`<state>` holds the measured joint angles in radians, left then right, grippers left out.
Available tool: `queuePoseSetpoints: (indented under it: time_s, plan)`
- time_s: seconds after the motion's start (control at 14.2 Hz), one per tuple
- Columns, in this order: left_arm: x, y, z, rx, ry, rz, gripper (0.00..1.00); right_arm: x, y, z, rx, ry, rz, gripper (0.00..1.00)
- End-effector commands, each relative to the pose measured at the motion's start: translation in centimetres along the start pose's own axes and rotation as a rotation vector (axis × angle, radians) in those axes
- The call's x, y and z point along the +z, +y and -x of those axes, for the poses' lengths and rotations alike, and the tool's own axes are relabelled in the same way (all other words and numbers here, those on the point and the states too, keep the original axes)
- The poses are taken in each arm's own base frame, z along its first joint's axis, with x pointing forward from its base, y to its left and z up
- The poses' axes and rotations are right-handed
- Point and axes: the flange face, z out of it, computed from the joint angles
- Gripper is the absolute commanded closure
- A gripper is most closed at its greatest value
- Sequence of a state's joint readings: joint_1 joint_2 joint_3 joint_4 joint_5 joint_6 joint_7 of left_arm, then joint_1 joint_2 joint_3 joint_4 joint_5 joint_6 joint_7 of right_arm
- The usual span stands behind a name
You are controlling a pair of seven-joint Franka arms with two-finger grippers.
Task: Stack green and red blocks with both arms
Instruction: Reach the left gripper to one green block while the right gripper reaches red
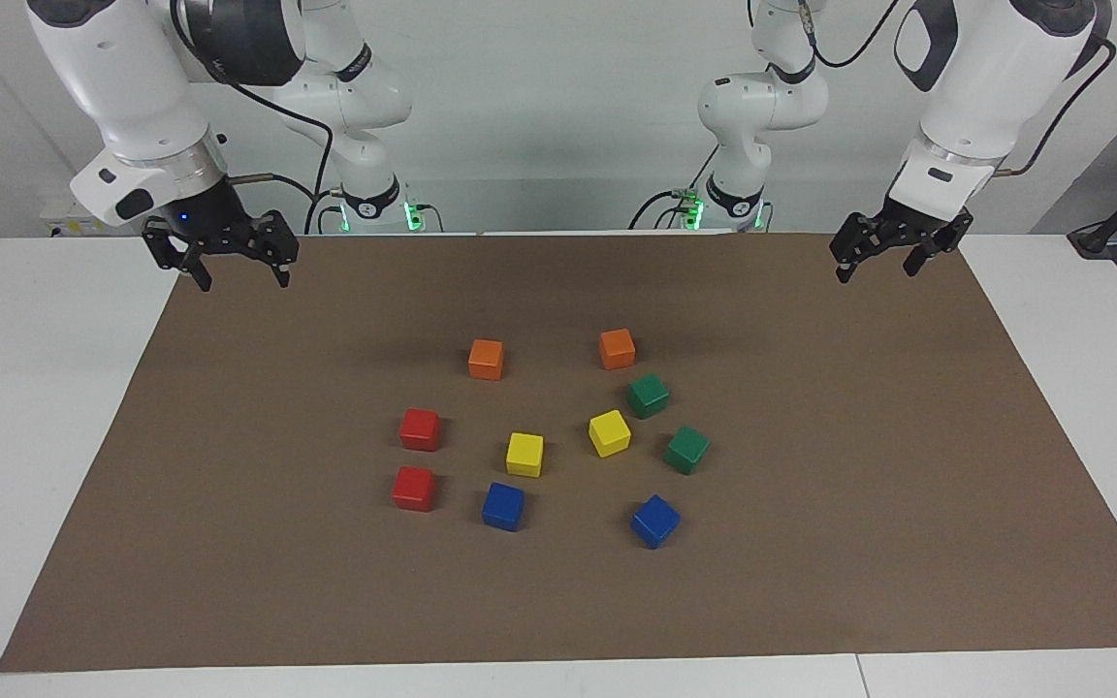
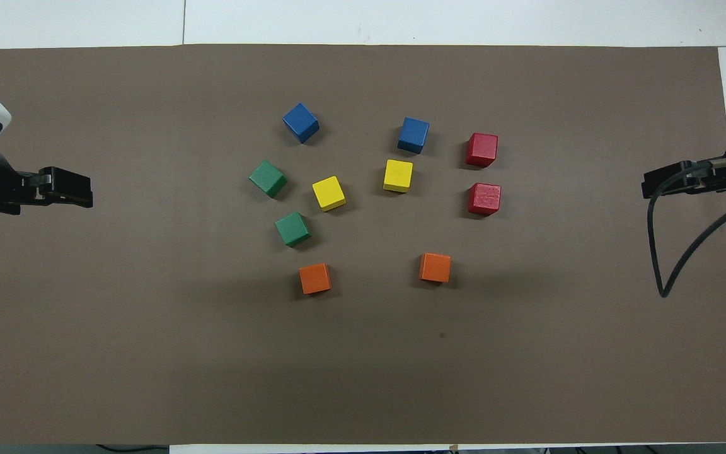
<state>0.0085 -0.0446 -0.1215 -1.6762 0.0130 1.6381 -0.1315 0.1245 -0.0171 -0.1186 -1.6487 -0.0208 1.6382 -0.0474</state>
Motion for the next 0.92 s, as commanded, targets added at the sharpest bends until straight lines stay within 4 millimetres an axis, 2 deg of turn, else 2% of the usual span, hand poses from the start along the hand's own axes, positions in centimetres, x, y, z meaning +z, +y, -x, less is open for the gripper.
queuePoseSetpoints:
  time_s: [0.0,0.21,0.35,0.42,0.56,0.63,0.71,0.78,0.85]
  plan:
    - [-0.1,-0.1,0.3,0.012,-0.003,0.004,0.00,-0.1,0.4,0.9,-0.012,-0.010,0.002,0.00]
    - [0.2,-0.4,0.2,-0.008,0.003,0.009,0.00,-0.1,0.5,0.9,-0.004,-0.008,0.001,0.00]
    - [1.5,0.1,1.2,-0.075,-0.020,0.004,0.00,0.0,-0.1,1.0,-0.013,-0.005,-0.003,0.00]
    - [2.6,1.4,1.1,-0.115,-0.002,0.006,0.00,0.1,-1.0,1.0,-0.021,-0.008,-0.001,0.00]
    - [6.4,5.8,1.1,-0.093,0.013,0.015,0.00,0.8,-2.2,0.9,0.060,-0.009,-0.001,0.00]
    - [8.1,7.3,1.0,-0.132,0.005,0.016,0.00,1.5,-4.6,0.6,0.090,0.007,-0.002,0.00]
    - [9.9,9.2,0.1,-0.199,0.006,0.022,0.00,2.9,-6.2,0.3,0.127,0.018,-0.004,0.00]
    - [12.1,12.4,-0.3,-0.246,0.003,0.028,0.00,4.3,-7.7,-0.2,0.183,0.032,-0.006,0.00]
    - [13.8,14.8,-0.4,-0.273,0.011,0.035,0.00,6.7,-9.1,-1.3,0.227,0.024,-0.004,0.00]
